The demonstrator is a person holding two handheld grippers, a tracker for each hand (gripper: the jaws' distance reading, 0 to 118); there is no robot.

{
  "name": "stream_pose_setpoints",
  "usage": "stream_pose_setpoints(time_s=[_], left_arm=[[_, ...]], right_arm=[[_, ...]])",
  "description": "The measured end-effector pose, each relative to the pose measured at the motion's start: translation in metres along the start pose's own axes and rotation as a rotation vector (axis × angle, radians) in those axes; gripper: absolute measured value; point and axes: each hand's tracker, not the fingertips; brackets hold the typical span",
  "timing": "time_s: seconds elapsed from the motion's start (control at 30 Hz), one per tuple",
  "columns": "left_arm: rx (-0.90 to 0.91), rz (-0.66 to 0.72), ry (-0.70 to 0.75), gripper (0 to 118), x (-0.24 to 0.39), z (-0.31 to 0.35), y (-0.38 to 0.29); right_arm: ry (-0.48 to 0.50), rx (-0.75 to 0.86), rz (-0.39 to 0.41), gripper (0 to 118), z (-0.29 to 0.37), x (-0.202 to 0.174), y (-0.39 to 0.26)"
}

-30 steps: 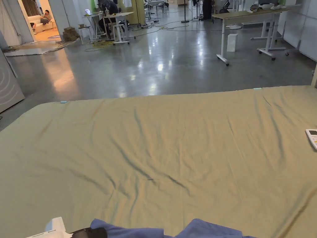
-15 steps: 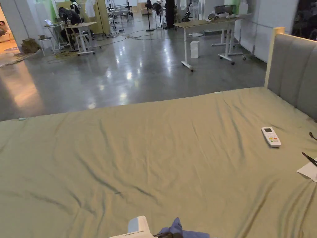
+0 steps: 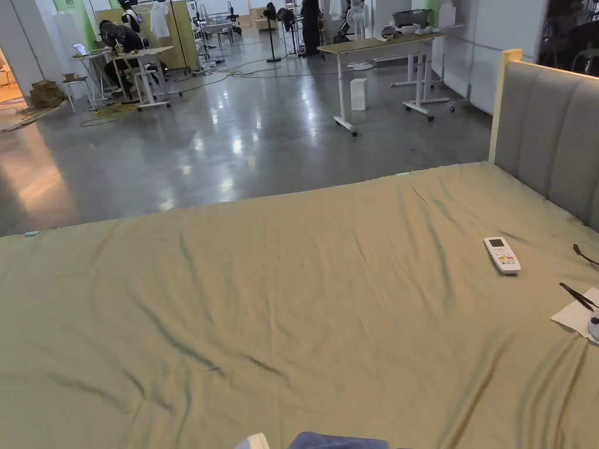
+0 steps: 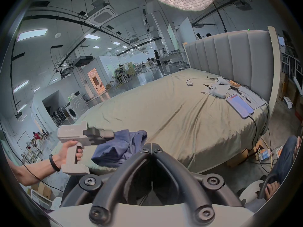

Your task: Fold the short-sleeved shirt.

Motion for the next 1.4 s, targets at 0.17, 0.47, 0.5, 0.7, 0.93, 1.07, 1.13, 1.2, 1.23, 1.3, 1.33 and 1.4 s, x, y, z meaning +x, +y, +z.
stream_pose_setpoints(time_s=[0.17,0.47,0.5,0.7,0.93,1.07,1.13,1.2,1.23,1.3,1.33,1.4], left_arm=[[-0.184,0.012,0.064,3,0.003,-0.053,-0.034],[-0.116,-0.134,0.133,2,0.042,-0.032,-0.035],[-0.089,-0.193,0.113,2,0.048,-0.015,-0.033],[0.049,-0.234,0.046,2,0.046,0.080,-0.028],[0.126,-0.092,0.154,7,0.002,0.133,-0.032],[0.112,-0.167,0.224,84,-0.004,0.144,-0.035],[0.104,-0.169,0.226,108,-0.010,0.141,-0.030],[0.098,-0.120,0.178,108,-0.019,0.135,-0.022],[0.092,-0.069,0.147,108,-0.025,0.130,-0.016],[0.076,0.026,0.104,108,-0.041,0.118,-0.004],[0.084,0.057,0.092,108,-0.049,0.112,0.001],[0.057,0.102,0.063,108,-0.063,0.099,0.011]], right_arm=[[0.005,-0.016,0.048,0,0.002,-0.010,0.001],[0.030,-0.095,0.031,0,-0.030,-0.023,0.009],[0.047,-0.102,0.034,0,-0.039,-0.026,0.009],[0.183,-0.263,0.040,0,-0.129,-0.054,0.006],[0.239,-0.507,-0.123,0,-0.259,-0.069,-0.016],[0.097,-0.564,-0.071,0,-0.278,-0.048,-0.033],[0.096,-0.540,-0.142,0,-0.273,-0.037,-0.030],[0.074,-0.546,-0.091,0,-0.271,-0.038,-0.029],[0.075,-0.548,-0.030,0,-0.271,-0.040,-0.030],[0.076,-0.548,-0.056,0,-0.271,-0.041,-0.029],[0.073,-0.552,-0.059,0,-0.272,-0.042,-0.029],[0.077,-0.558,-0.064,0,-0.273,-0.041,-0.030]])
